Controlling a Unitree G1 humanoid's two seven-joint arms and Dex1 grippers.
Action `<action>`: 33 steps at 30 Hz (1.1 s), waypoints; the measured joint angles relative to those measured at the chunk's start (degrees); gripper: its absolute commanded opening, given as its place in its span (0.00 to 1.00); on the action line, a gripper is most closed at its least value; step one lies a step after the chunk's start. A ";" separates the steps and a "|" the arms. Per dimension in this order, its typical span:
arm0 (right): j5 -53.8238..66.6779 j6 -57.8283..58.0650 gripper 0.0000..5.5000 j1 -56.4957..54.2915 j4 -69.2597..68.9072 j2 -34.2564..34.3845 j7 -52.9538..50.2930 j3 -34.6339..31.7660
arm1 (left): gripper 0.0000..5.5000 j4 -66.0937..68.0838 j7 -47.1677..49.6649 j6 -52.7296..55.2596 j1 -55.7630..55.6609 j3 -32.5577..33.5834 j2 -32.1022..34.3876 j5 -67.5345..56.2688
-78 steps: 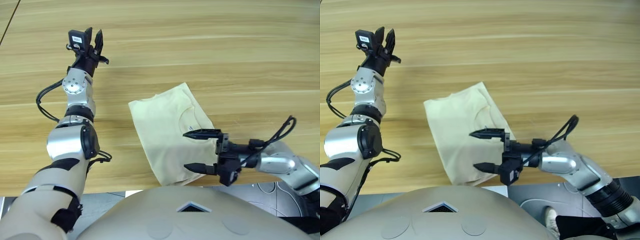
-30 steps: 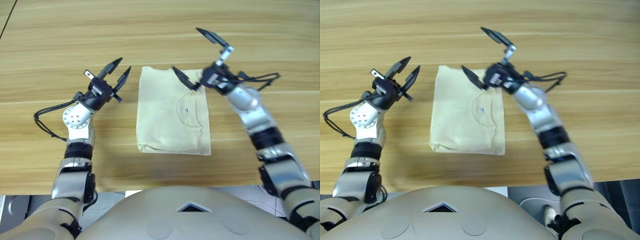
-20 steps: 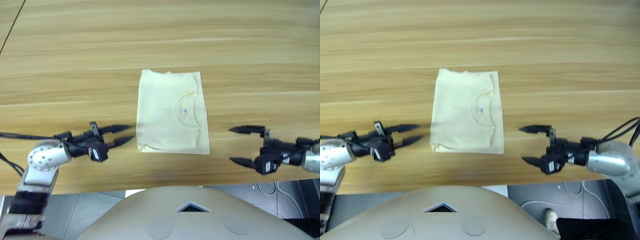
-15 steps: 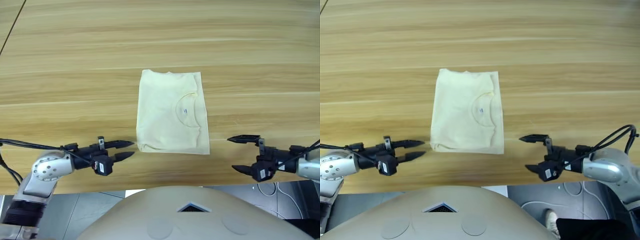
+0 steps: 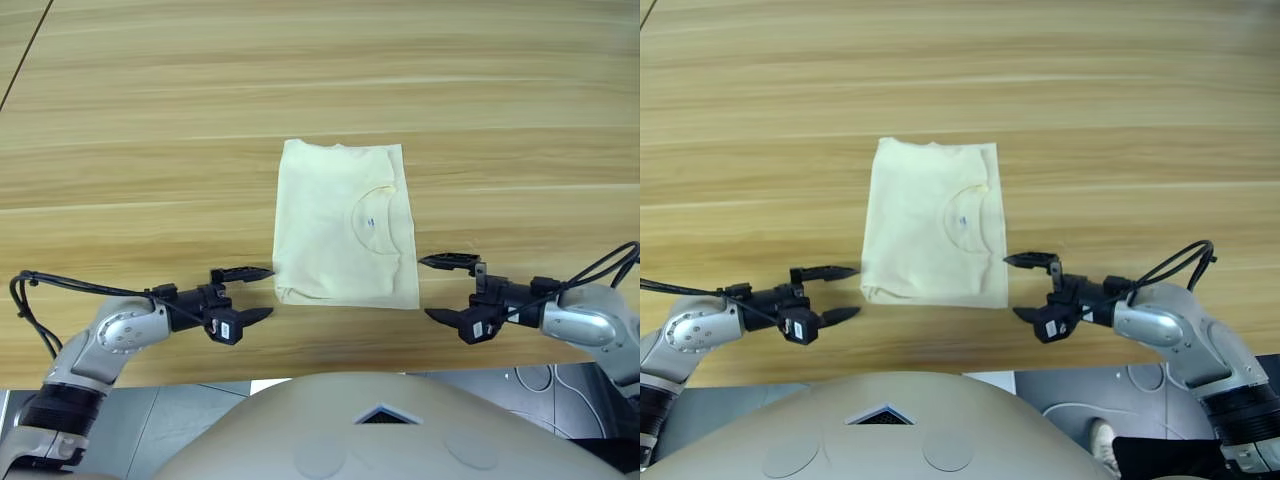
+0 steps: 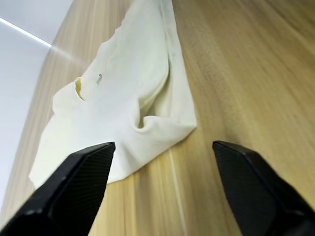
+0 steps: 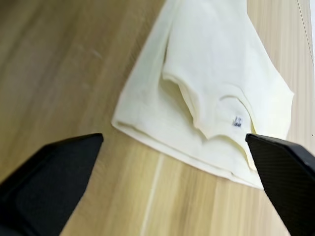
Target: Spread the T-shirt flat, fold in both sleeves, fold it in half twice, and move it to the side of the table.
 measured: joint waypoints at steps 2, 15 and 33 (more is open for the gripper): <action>0.78 -0.12 0.98 0.54 -0.77 -0.19 0.12 0.55 | 0.82 0.01 0.79 -0.01 -0.42 -0.53 0.01 0.19; -1.49 0.23 0.98 -6.94 1.82 4.92 -1.32 6.69 | 0.97 0.18 3.64 -0.16 -3.18 -3.36 1.28 0.67; -3.80 0.62 0.60 -8.96 3.98 6.87 -2.62 10.47 | 0.63 0.76 5.73 -1.47 -4.77 -7.30 2.40 3.65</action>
